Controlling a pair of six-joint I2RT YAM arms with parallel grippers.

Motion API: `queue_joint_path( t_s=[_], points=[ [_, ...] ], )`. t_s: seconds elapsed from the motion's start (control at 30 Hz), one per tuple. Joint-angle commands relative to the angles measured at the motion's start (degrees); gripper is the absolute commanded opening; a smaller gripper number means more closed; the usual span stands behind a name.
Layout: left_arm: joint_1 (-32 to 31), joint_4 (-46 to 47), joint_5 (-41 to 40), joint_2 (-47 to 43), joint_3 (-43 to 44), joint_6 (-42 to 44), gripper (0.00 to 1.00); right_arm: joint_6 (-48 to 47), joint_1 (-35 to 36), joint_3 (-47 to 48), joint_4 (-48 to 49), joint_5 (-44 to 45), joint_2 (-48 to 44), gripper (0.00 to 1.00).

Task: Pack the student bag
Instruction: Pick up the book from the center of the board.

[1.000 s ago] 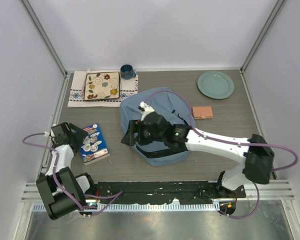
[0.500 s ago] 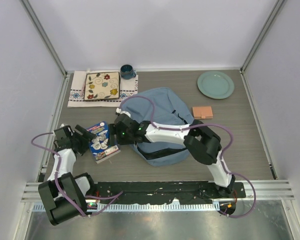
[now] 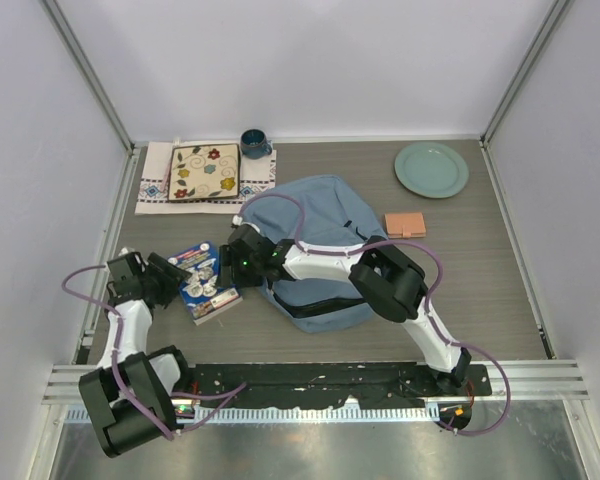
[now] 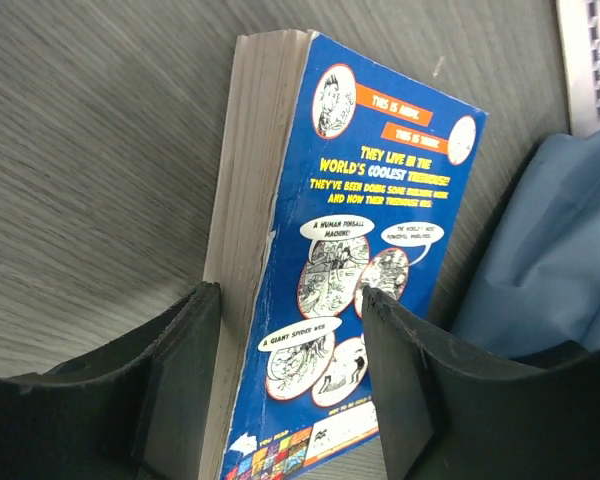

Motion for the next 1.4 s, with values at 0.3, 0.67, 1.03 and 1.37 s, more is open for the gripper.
queue_joint_path(
  t_s=[0.3,0.67,1.03,1.37],
  points=[
    [-1.3,-2.9,11.8,-6.1,0.1,-3.4,0.48,2.7,0.9,-2.8,7.2,-4.6,0.7,0.63],
    [-1.4,-1.6,12.2,0.6,0.2,-2.6,0.22,4.1,0.0,-5.7,11.6,-6.5,-1.5,0.63],
    [-1.4,-9.0,14.6,-12.2,7.5,-3.6,0.00,0.8,-0.5,-11.3,10.6,-3.6,-18.6,0.74],
    [-2.1,-11.2,24.8,-20.0,18.6,-6.2,0.00,2.1,-2.4,-32.8,10.8,9.3,-48.9,0.83]
  ],
)
